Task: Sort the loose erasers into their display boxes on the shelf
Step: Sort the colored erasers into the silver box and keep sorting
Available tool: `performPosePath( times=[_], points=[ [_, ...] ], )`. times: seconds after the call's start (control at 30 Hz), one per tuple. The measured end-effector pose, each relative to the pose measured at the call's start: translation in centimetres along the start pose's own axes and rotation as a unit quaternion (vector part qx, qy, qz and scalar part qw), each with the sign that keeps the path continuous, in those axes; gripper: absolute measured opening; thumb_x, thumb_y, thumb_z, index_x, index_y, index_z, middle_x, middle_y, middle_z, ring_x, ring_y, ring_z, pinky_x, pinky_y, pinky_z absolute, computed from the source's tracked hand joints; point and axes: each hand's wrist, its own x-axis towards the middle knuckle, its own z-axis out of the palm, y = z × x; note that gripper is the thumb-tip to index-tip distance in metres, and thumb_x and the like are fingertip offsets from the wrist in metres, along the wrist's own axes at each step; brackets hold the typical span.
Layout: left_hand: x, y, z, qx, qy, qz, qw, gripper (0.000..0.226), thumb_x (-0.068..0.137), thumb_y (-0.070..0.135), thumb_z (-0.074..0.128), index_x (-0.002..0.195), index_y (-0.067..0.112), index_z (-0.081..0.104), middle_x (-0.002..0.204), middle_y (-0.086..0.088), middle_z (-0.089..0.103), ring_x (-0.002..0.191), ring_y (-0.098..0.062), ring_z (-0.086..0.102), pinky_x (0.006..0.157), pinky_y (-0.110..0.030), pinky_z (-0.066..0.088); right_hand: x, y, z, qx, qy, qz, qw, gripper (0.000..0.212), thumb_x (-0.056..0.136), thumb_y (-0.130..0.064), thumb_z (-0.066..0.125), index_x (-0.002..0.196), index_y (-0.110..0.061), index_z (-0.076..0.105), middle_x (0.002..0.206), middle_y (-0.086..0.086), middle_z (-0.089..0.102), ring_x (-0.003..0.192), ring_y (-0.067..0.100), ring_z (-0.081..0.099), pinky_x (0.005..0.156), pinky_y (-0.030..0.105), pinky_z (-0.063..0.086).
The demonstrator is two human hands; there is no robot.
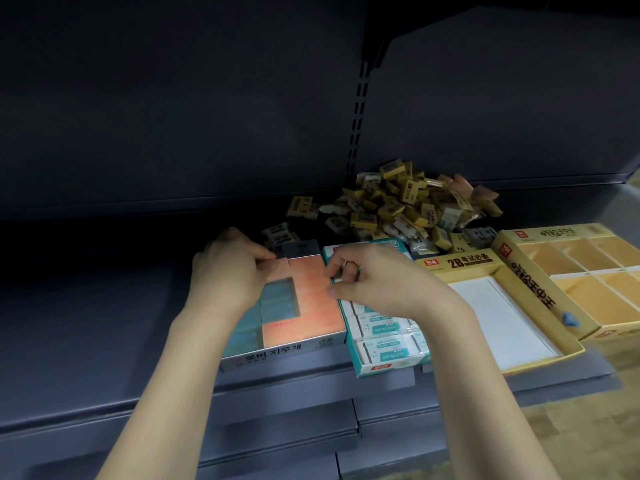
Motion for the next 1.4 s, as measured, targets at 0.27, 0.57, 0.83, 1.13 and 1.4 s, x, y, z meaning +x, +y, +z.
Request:
performPosePath(
  times=[0.27,0.57,0.83,1.13,1.4],
  points=[
    [-0.3,0.0,-0.2,-0.063,0.023,-0.016,0.998,0.005,0.079,0.009,0.069,0.081,0.014,0.071,0.071,0.005,0.062,0.079,-0.019,0.064,0.074,-0.027,0.048,0.3,0.6,-0.6,0.016,0.012,-0.021,1.0,0.006,0.087,-0.026,0.063,0.092,-0.022,0.063,0.069,-0.009,0.057,0.053,-0.003,0.045,0.05,0.008,0.034],
    [-0.2,3.7,-0.6,-0.041,0.034,0.015,0.998,0.012,0.083,0.021,0.067,0.093,0.016,0.069,0.081,0.005,0.063,0.082,-0.016,0.061,0.081,-0.03,0.049,0.1,2.9,-2.8,0.031,0.079,-0.064,0.994,0.011,0.09,-0.022,0.058,0.096,-0.019,0.066,0.082,-0.009,0.064,0.076,0.003,0.055,0.07,0.013,0.042],
    [1.1,13.1,3.4,-0.045,0.007,0.117,0.992,0.015,0.089,0.017,0.059,0.1,0.013,0.068,0.102,-0.001,0.067,0.095,-0.02,0.061,0.081,-0.028,0.046,-2.1,9.3,-7.4,-0.069,0.162,-0.062,0.982,0.022,0.088,-0.02,0.058,0.109,-0.025,0.066,0.106,-0.003,0.068,0.1,0.018,0.059,0.082,0.031,0.047],
    [5.3,22.6,8.7,-0.021,-0.087,0.195,0.977,0.029,0.09,0.03,0.058,0.117,0.021,0.06,0.117,0.002,0.06,0.106,-0.017,0.056,0.085,-0.03,0.045,-4.3,18.6,-13.9,-0.107,0.223,-0.02,0.969,0.047,0.083,-0.011,0.059,0.127,-0.027,0.058,0.14,-0.003,0.048,0.132,0.02,0.037,0.098,0.043,0.042],
    [10.9,28.0,15.0,0.16,-0.095,0.323,0.928,0.05,0.096,0.015,0.047,0.143,0.02,0.033,0.152,-0.004,0.028,0.14,-0.02,0.019,0.112,-0.029,0.015,-3.9,24.2,-16.9,-0.181,0.124,-0.059,0.974,0.05,0.087,-0.039,0.036,0.136,-0.048,0.04,0.15,-0.017,0.031,0.142,0.015,0.02,0.108,0.049,0.03]
  ],
)
